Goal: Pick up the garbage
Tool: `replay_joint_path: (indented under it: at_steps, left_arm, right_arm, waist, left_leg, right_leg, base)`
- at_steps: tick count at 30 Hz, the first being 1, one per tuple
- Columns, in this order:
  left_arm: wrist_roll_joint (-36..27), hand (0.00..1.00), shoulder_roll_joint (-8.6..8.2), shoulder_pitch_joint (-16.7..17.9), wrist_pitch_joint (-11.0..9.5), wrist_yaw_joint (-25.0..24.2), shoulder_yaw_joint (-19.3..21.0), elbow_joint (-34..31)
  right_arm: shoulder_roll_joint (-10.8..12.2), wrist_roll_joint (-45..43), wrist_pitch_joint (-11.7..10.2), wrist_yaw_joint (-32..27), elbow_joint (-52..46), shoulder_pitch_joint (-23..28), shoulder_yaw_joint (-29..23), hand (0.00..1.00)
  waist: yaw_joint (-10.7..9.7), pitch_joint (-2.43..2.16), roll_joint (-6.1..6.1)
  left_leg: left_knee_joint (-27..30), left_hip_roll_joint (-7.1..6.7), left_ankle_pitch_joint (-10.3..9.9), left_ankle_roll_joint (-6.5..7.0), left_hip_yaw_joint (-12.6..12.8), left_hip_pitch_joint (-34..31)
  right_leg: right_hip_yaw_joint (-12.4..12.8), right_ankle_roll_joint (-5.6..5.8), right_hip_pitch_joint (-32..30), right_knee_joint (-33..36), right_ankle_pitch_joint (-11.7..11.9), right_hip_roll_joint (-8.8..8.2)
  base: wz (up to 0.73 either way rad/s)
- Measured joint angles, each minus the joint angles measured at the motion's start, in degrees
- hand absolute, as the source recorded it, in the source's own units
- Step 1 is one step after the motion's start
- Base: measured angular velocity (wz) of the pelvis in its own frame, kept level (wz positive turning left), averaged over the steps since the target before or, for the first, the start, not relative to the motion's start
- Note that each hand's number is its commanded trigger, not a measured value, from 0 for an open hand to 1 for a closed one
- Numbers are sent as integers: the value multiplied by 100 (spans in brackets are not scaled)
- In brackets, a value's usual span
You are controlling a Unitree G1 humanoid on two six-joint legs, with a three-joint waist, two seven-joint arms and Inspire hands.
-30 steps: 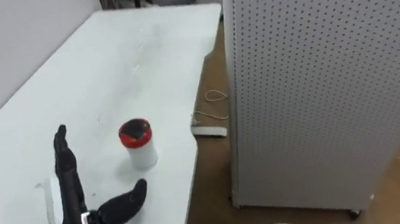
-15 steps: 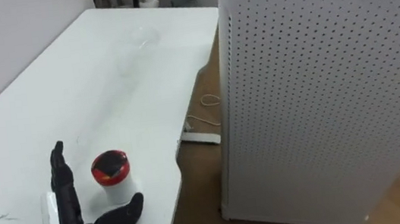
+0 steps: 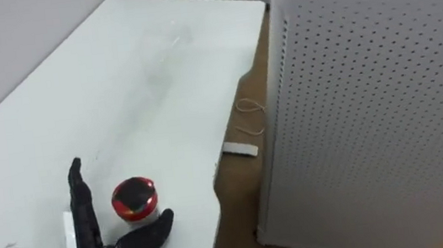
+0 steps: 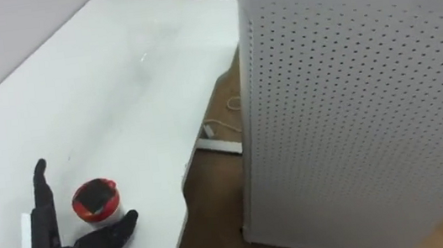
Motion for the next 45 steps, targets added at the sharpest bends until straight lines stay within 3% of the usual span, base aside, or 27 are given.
replay_joint_path:
  at_steps: [2,4,7,9,12,16,26,31,34,39,45]
  left_arm:
    - [-406,100,-28,-26,44,61,65,89]
    - [-605,100,-46,-99,41,106,150,216]
    - [-899,100,-60,-155,32,290,372,414]
    - [-965,100,-49,-242,24,311,525,599]
    - [-967,100,-12,-300,24,393,680,717]
    - [-1100,100,0,-333,18,428,700,754]
    - [-1530,100,10,-368,41,430,554,753]
    - [-1553,100,-79,-385,133,140,543,610]
    - [-1555,100,-98,-403,197,-156,252,237]
    - [-1569,100,-129,-698,262,-977,-852,-174]
    - [-1564,100,-214,-776,393,-2055,-1212,-632]
  right_arm:
    - [-1,-8,-5,-35,-148,11,6,100]
    - [1,-38,5,-28,-147,10,27,100]
    - [-1,-268,208,30,-116,34,32,100]
    - [7,-396,255,98,-89,34,29,100]
    - [-17,-436,318,132,-68,57,18,100]
    - [11,-439,342,219,-72,130,31,100]
    - [14,-468,370,93,-98,130,84,100]
    - [37,-474,369,110,-86,19,83,100]
    - [37,-473,366,112,-86,-148,86,100]
    - [43,-471,309,36,-83,-400,428,100]
    - [143,-407,265,31,-22,-626,412,100]
  waist:
    - [-47,-16,54]
    - [-95,-15,123]
    - [-224,-25,214]
    - [-237,-22,226]
    - [-248,-22,151]
    - [-249,-45,119]
    - [-311,-56,238]
    - [-352,-50,253]
    - [-385,-44,239]
    - [-482,-11,189]
    - [-657,9,256]
  left_leg:
    - [-116,10,-4,-7,-47,173]
    - [-246,31,-4,-20,-24,276]
    - [-417,47,19,-63,0,455]
    - [-496,47,30,-78,7,519]
    - [-551,51,31,-80,17,574]
    - [-541,48,31,-79,15,578]
    - [-537,45,32,-79,-8,583]
    - [-543,48,32,-79,-4,537]
    - [-490,59,36,-73,-4,356]
    - [-456,67,37,-71,31,231]
    - [-440,130,36,-73,296,28]
  right_leg:
    - [-133,10,47,-190,180,78]
    - [-130,-3,77,-173,189,150]
    - [-125,-8,112,-145,191,183]
    - [-144,-10,102,-77,191,186]
    - [-176,-14,97,24,194,189]
    - [-292,-20,98,32,198,175]
    - [-442,-20,102,32,198,155]
    - [-484,-20,42,47,198,148]
    - [-630,-21,-107,114,198,136]
    - [-575,-21,-248,124,199,135]
    - [-410,-57,-563,142,221,149]
  base:
    - [-33]
    - [-17]
    - [-9]
    - [-7]
    - [-8]
    - [0]
    - [2]
    - [-1]
    - [-1]
    - [-3]
    - [-20]
